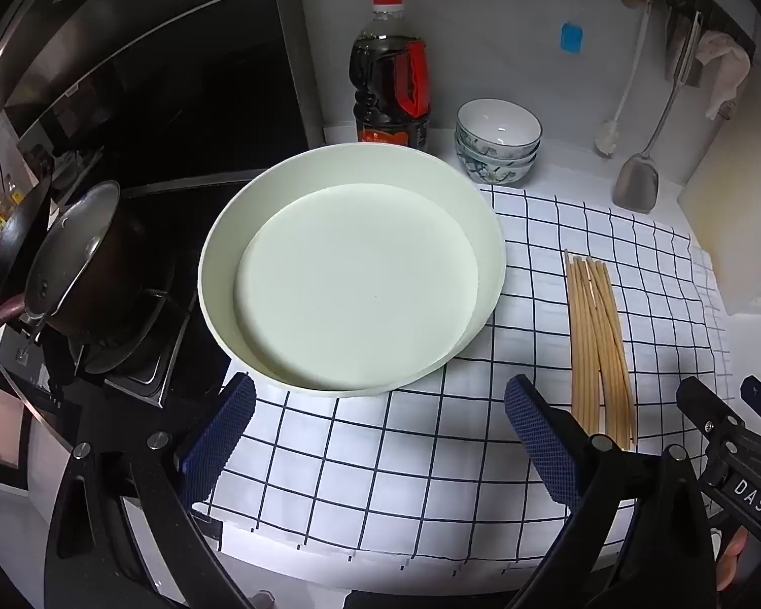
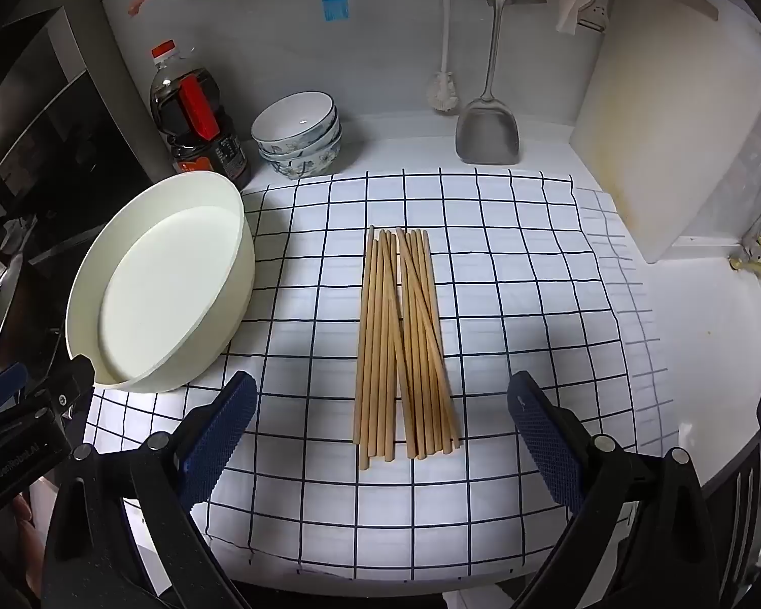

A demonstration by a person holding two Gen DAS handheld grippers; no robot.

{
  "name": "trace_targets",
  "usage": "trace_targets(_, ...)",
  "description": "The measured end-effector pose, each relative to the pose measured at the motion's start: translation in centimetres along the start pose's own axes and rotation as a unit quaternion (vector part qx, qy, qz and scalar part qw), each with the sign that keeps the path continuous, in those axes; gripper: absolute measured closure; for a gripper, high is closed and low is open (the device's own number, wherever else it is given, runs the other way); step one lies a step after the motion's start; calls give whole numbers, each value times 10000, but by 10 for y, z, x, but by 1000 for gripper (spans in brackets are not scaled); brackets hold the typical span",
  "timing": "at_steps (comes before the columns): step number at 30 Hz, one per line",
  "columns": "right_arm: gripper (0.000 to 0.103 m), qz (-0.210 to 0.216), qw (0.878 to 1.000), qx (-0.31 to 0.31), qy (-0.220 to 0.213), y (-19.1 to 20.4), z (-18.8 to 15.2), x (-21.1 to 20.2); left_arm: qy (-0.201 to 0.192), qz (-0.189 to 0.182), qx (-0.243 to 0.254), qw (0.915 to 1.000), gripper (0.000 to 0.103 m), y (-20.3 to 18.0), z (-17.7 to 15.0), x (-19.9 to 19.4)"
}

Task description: Organize utensils

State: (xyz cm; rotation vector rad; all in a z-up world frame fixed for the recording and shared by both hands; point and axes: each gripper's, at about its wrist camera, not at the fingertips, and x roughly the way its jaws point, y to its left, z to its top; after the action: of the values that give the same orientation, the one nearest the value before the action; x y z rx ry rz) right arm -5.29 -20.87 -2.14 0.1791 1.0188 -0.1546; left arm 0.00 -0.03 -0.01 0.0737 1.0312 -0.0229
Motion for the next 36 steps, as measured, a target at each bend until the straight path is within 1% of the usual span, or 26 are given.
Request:
trace_targets(3,8,4,10000,2,9,0,-1,-1,-17,43,-12,10000,6,0,0,-1)
trace_targets(10,8,-8,10000,-9,-21,1,-1,-3,-5,-2,-1,10000,6,3,0,-2)
trace_targets(36,8,1,10000,11,-34,-1,0,-6,-9,22,-20,10000,6,5,1,-4)
